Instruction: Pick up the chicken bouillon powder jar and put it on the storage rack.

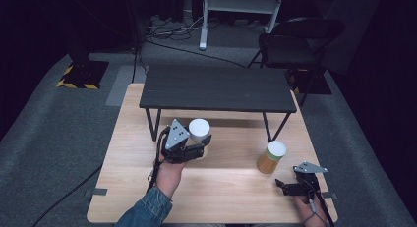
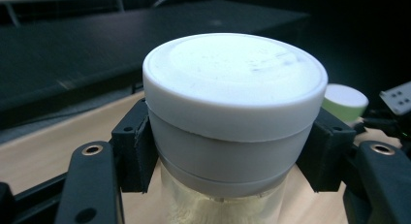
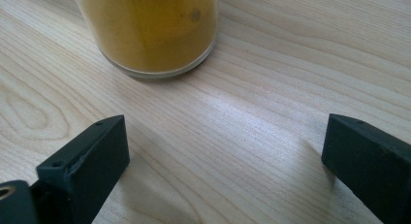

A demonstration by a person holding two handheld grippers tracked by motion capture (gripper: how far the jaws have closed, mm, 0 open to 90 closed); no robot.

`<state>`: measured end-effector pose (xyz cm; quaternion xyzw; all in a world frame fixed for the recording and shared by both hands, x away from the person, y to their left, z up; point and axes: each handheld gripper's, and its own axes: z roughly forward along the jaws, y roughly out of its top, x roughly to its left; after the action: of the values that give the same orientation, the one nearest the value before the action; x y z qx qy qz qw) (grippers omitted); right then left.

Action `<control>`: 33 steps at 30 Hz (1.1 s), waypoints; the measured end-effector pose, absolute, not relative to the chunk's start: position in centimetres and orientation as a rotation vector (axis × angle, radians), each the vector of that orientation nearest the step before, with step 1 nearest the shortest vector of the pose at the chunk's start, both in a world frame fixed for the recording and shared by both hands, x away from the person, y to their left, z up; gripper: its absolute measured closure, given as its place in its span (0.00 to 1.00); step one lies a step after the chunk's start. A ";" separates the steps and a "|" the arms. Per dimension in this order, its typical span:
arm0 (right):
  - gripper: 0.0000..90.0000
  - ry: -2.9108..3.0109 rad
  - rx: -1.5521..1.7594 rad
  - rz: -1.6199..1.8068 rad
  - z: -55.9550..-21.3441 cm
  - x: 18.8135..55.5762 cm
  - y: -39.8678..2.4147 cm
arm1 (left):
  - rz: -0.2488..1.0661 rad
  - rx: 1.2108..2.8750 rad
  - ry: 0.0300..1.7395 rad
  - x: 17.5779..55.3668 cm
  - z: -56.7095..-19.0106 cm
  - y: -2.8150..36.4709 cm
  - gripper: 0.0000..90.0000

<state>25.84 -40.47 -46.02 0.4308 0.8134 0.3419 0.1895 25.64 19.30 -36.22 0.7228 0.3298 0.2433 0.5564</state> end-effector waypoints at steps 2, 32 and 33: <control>0.03 2.289 1.210 0.962 -46.0 25.9 -40.5 | 0.585 1.705 0.783 26.1 -35.4 19.6 0.38; 0.02 2.301 1.201 0.963 -46.0 26.2 -40.6 | 0.732 1.678 0.899 34.0 -25.7 20.7 0.36; 0.02 2.301 1.201 0.963 -46.0 26.2 -40.6 | 0.737 1.676 0.906 34.3 -25.7 20.6 0.36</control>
<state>26.22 -40.62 -45.98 0.4261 0.8168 0.3418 0.1855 34.26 20.63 -25.70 0.6998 0.3781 0.3077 0.5222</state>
